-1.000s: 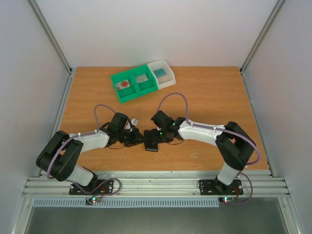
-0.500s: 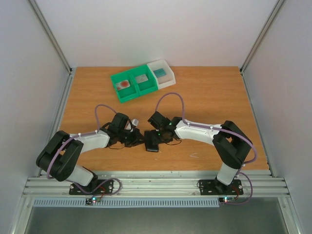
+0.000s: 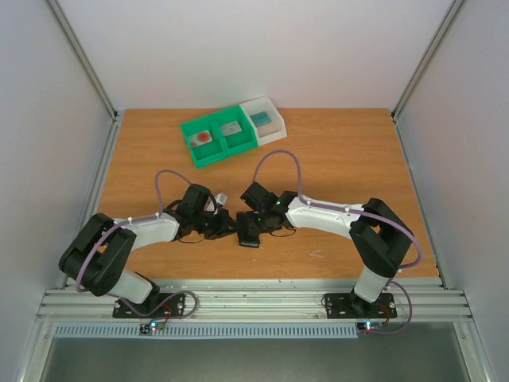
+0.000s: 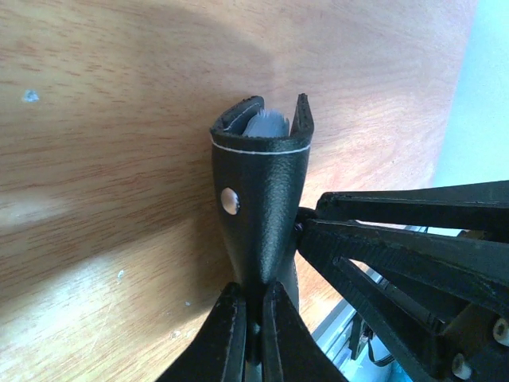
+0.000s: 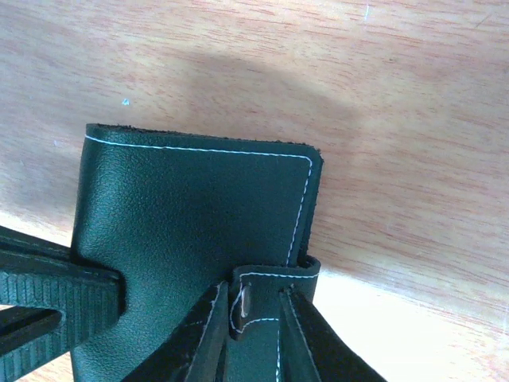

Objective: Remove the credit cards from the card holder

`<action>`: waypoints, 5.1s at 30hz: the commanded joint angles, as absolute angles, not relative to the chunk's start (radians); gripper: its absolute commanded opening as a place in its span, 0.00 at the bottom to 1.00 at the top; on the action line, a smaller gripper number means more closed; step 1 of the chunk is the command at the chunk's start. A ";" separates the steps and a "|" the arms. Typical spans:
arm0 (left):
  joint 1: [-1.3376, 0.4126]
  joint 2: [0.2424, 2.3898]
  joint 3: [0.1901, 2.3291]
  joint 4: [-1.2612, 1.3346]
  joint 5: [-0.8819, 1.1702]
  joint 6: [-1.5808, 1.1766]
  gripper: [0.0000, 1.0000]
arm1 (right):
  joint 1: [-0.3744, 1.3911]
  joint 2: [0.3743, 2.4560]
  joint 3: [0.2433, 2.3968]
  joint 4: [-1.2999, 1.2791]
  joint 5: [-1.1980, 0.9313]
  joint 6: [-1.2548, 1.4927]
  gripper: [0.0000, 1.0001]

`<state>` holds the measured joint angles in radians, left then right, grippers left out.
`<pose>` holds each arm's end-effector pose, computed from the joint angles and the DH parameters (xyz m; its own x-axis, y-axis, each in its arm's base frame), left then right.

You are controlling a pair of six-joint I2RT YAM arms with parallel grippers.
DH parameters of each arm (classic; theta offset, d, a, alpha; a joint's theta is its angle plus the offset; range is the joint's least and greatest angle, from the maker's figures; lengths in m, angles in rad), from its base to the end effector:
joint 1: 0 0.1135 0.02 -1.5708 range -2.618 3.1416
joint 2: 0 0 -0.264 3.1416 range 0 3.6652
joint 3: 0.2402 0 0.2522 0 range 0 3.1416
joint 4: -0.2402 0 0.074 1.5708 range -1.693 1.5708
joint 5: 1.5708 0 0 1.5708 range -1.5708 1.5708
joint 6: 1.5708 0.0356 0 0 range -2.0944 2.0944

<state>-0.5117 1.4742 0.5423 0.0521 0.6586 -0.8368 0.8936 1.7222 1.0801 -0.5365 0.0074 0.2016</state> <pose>0.2107 -0.1433 0.1367 -0.9901 -0.1174 -0.0767 -0.0117 0.6141 -0.7891 0.2094 0.2600 0.1746 -0.7230 -0.5797 -0.3759 -0.6458 0.7603 0.0698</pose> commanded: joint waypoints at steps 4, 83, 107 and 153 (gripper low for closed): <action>-0.506 1.457 0.542 0.026 0.660 -0.816 0.00 | 0.871 1.688 1.030 -0.593 0.100 0.193 0.10; -0.506 1.271 0.560 -0.257 0.499 -0.688 0.67 | 0.776 1.414 0.852 -0.139 -0.440 0.412 0.01; -0.506 1.329 0.554 -0.255 0.458 -0.668 0.50 | 0.703 1.398 0.671 -0.448 -0.057 0.313 0.03; -0.506 1.346 0.540 -0.121 0.582 -0.756 0.58 | 0.800 1.652 0.756 -0.307 -0.021 0.261 0.16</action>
